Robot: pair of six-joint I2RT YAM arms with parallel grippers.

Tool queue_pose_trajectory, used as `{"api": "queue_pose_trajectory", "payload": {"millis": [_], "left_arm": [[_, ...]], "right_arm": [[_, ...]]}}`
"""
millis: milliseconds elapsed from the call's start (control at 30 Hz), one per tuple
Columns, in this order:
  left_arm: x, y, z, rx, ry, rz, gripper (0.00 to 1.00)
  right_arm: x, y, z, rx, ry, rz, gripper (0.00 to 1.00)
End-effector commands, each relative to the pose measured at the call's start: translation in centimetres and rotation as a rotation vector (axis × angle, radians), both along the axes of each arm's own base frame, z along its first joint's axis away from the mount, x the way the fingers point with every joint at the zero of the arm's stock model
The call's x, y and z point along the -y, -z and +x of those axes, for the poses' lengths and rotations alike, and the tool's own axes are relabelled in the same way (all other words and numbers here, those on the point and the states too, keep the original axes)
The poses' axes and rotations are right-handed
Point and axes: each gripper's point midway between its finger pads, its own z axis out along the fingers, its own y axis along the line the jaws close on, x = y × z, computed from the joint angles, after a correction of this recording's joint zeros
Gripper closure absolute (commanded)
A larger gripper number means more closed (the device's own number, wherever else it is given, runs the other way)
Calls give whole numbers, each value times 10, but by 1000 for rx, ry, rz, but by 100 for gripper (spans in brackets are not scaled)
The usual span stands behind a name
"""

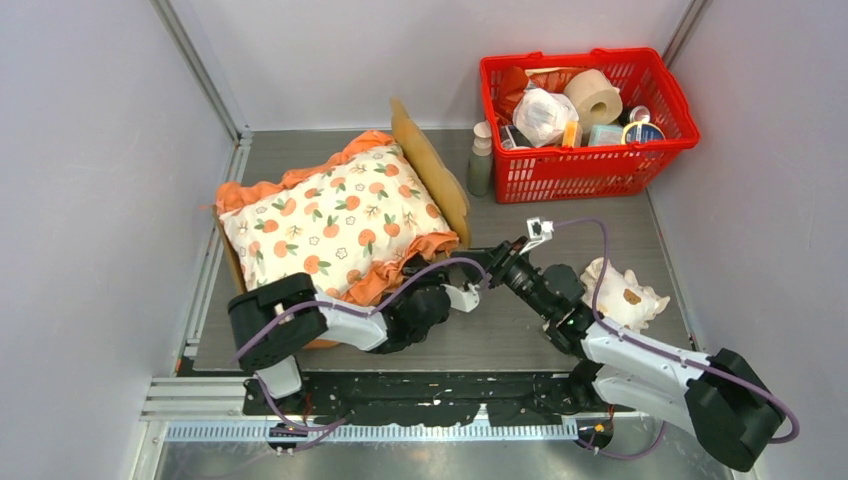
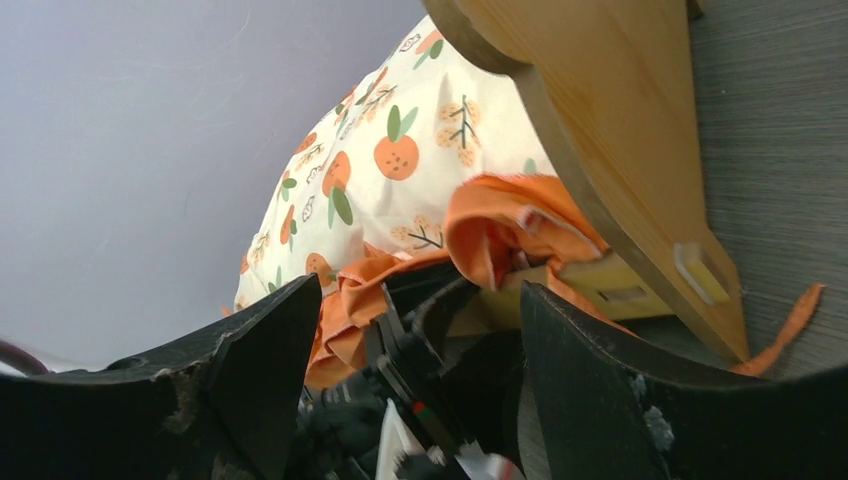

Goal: Set up the pet bed
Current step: Tie the ropes to the bed frame.

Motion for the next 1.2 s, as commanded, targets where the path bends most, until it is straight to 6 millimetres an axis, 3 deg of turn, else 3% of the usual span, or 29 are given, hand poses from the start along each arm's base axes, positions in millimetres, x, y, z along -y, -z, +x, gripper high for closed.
{"api": "queue_pose_trajectory", "payload": {"millis": [0,433,767,800,833,867,1000,1167], "left_arm": [[-1,-59,16,57,-61,-228,74],[16,-96,11,-30,12,-393,78],[17,-119,11,-50,30,-422,78],[18,-119,11,-53,33,-420,78],[17,-119,11,-56,31,-419,78],[17,-119,10,-59,32,-422,78],[19,-121,10,-70,37,-446,77],[25,-125,10,-88,45,-478,76]], "right_arm": [[24,12,1,-21,112,13,21],[50,73,-3,-47,200,-84,22],[-5,88,-20,-55,25,-38,27],[-11,102,-25,-86,9,-57,27],[-15,84,-24,-36,15,12,29],[-18,95,-23,-70,20,11,30],[-54,86,-10,14,-6,3,32],[-69,76,-1,51,41,15,30]]}}
